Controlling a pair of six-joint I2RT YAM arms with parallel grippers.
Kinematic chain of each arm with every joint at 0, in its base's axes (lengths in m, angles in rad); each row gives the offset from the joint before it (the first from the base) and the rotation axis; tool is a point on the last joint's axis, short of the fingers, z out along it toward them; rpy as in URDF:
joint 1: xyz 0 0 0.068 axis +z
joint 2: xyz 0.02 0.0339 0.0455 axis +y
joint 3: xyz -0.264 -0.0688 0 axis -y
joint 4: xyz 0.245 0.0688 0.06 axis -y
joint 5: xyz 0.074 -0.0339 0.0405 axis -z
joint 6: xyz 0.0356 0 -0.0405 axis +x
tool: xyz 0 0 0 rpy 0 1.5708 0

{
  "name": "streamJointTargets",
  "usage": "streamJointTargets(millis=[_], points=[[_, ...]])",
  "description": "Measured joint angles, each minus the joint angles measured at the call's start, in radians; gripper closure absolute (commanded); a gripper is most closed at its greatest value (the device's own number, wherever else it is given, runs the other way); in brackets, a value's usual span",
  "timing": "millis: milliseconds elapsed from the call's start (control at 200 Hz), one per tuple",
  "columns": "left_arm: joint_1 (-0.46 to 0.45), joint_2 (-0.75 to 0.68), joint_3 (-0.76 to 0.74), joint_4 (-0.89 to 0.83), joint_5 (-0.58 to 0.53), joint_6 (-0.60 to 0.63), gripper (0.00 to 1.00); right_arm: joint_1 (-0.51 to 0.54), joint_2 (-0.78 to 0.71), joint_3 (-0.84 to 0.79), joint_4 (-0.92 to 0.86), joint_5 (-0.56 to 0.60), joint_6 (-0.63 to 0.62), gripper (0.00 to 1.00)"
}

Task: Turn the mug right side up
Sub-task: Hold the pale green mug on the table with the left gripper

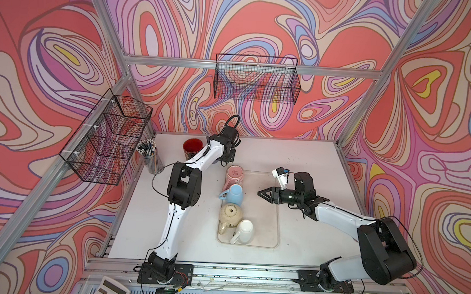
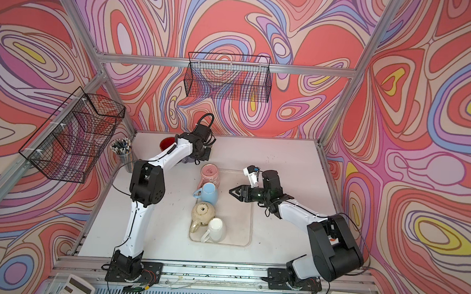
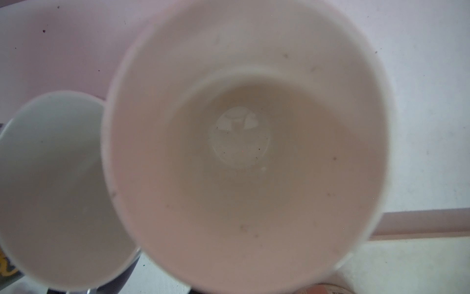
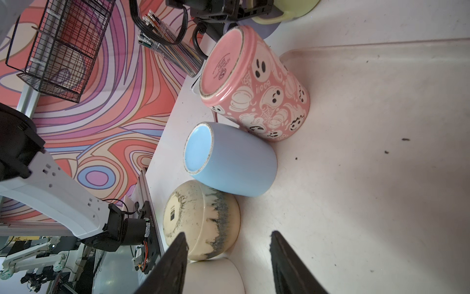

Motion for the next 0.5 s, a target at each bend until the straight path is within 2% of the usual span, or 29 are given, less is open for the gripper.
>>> streamJointTargets(millis=[205, 501], points=[[0.002, 0.000, -0.001, 0.007, -0.011, -0.002, 0.63, 0.000, -0.003, 0.000, -0.008, 0.000, -0.002, 0.46], [0.005, -0.014, -0.019, 0.010, -0.015, -0.008, 0.47, 0.000, -0.023, 0.000, -0.030, 0.000, -0.006, 0.46]])
